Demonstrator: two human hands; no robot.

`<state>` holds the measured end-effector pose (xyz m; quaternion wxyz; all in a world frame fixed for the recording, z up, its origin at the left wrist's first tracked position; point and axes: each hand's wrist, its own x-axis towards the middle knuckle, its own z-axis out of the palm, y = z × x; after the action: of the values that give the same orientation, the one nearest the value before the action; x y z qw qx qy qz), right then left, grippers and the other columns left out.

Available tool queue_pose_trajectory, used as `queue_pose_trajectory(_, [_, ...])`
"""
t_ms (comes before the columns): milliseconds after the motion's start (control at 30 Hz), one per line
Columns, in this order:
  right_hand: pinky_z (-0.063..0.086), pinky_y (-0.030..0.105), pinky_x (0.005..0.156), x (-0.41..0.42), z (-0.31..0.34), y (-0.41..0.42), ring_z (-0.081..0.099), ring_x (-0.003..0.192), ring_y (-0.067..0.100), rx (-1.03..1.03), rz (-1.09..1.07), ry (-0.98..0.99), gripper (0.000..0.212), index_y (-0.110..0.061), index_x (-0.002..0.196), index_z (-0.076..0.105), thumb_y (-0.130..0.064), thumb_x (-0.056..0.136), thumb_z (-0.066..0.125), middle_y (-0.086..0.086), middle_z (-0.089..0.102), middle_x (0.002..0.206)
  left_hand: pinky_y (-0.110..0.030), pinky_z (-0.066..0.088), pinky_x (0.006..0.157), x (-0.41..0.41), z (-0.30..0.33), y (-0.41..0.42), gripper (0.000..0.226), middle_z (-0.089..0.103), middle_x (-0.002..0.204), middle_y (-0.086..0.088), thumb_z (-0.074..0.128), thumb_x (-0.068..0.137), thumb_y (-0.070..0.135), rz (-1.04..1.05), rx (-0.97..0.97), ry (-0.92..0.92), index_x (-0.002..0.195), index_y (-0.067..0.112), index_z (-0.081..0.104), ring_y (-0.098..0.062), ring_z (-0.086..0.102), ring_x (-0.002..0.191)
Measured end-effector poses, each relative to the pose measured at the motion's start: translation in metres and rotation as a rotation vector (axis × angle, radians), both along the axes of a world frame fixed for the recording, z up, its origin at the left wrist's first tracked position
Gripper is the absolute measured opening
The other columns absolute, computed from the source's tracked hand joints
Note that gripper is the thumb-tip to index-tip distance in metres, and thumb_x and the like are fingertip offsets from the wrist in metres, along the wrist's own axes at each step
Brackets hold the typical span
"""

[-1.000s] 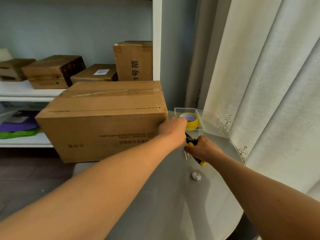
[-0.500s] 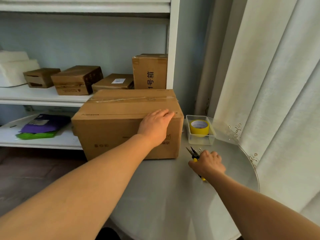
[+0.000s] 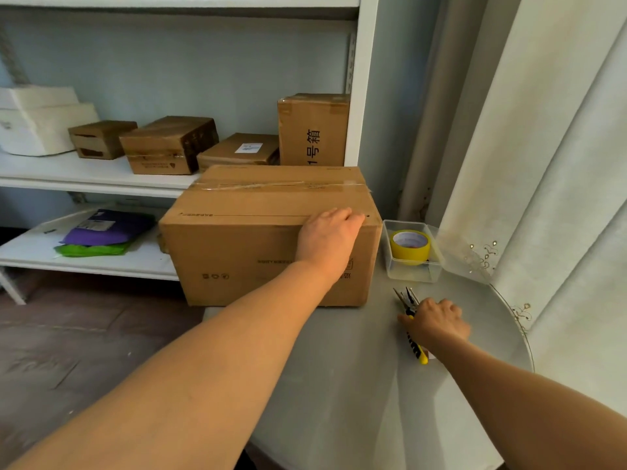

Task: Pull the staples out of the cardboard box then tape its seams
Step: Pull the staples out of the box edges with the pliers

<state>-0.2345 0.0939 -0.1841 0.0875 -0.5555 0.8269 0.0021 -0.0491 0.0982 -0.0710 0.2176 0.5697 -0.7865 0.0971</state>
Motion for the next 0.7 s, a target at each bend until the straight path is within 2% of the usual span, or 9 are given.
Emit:
queue_pose_trajectory(100, [0.036, 0.040, 0.102, 0.008, 0.017, -0.007, 0.034, 0.132, 0.029, -0.035, 0.053, -0.038, 0.071, -0.014, 0.137, 0.043, -0.065, 0.088, 0.045, 0.012, 0.039, 0.140, -0.038, 0.030, 0.113, 0.001, -0.002, -0.001, 0.065, 0.033, 0.152, -0.002, 0.047, 0.090, -0.005, 0.006, 0.007, 0.010, 0.146, 0.022, 0.032, -0.022, 0.033, 0.139])
queue_pose_trajectory(167, [0.034, 0.042, 0.106, 0.018, 0.030, -0.016, 0.033, 0.135, 0.030, -0.139, 0.149, -0.174, 0.081, -0.013, 0.141, 0.037, -0.069, 0.084, 0.047, 0.013, 0.038, 0.144, -0.037, 0.023, 0.117, 0.005, -0.003, -0.003, 0.067, 0.030, 0.154, 0.000, 0.044, 0.090, -0.008, -0.026, 0.047, 0.043, 0.147, 0.024, 0.029, -0.019, 0.027, 0.142])
queue_pose_trajectory(233, [0.033, 0.042, 0.110, 0.033, 0.041, -0.025, 0.033, 0.137, 0.029, -0.202, 0.242, -0.411, 0.089, -0.013, 0.147, 0.030, -0.064, 0.080, 0.059, 0.011, 0.036, 0.148, -0.037, 0.019, 0.118, 0.014, -0.001, -0.004, 0.068, 0.028, 0.155, 0.004, 0.037, 0.092, -0.009, -0.109, 0.159, 0.140, 0.148, 0.028, 0.028, -0.016, 0.023, 0.143])
queue_pose_trajectory(300, [0.034, 0.041, 0.110, 0.048, 0.049, -0.029, 0.037, 0.136, 0.027, -0.207, 0.244, -0.705, 0.094, -0.012, 0.149, 0.028, -0.054, 0.076, 0.070, 0.009, 0.038, 0.149, -0.040, 0.030, 0.114, 0.030, 0.005, -0.001, 0.063, 0.033, 0.152, 0.004, 0.034, 0.096, -0.005, -0.162, 0.240, 0.250, 0.147, 0.031, 0.029, -0.017, 0.030, 0.140])
queue_pose_trajectory(367, [0.040, 0.038, 0.107, 0.056, 0.052, -0.030, 0.043, 0.132, 0.026, -0.201, 0.194, -0.935, 0.090, -0.010, 0.147, 0.032, -0.046, 0.076, 0.075, 0.008, 0.043, 0.146, -0.038, 0.036, 0.110, 0.046, 0.008, 0.001, 0.056, 0.035, 0.151, 0.003, 0.034, 0.098, 0.001, -0.124, 0.217, 0.320, 0.146, 0.029, 0.031, -0.018, 0.034, 0.137])
queue_pose_trajectory(433, [0.045, 0.033, 0.099, 0.062, 0.054, -0.030, 0.051, 0.124, 0.025, -0.261, 0.161, -1.059, 0.078, -0.008, 0.142, 0.040, -0.039, 0.079, 0.074, 0.008, 0.052, 0.137, -0.037, 0.033, 0.110, 0.061, 0.008, 0.002, 0.053, 0.033, 0.152, 0.002, 0.037, 0.099, 0.005, -0.011, 0.178, 0.290, 0.147, 0.025, 0.029, -0.019, 0.033, 0.138])
queue_pose_trajectory(567, [0.046, 0.040, 0.101, 0.071, 0.053, -0.030, 0.056, 0.117, 0.027, -0.345, 0.101, -1.092, 0.062, -0.008, 0.134, 0.049, -0.041, 0.084, 0.068, 0.007, 0.060, 0.127, -0.043, 0.009, 0.117, 0.081, 0.004, 0.002, 0.055, 0.018, 0.158, 0.003, 0.042, 0.100, 0.019, 0.130, 0.262, 0.065, 0.150, 0.024, 0.020, -0.018, 0.014, 0.146])
queue_pose_trajectory(633, [0.047, 0.041, 0.099, 0.072, 0.051, -0.031, 0.058, 0.113, 0.028, -0.371, 0.067, -1.049, 0.052, -0.008, 0.128, 0.056, -0.041, 0.088, 0.064, 0.008, 0.062, 0.122, -0.049, 0.008, 0.118, 0.085, 0.004, -0.001, 0.051, 0.025, 0.156, 0.002, 0.041, 0.100, 0.027, 0.211, 0.238, 0.125, 0.149, 0.025, 0.024, -0.019, 0.017, 0.145])
queue_pose_trajectory(700, [0.047, 0.043, 0.098, 0.072, 0.052, -0.033, 0.059, 0.109, 0.030, -0.395, 0.045, -0.995, 0.047, -0.006, 0.121, 0.061, -0.043, 0.091, 0.059, 0.011, 0.065, 0.120, -0.051, 0.013, 0.117, 0.093, 0.009, -0.004, 0.049, 0.035, 0.150, -0.003, 0.037, 0.101, 0.033, 0.351, 0.195, 0.280, 0.147, 0.024, 0.027, -0.024, 0.026, 0.141])
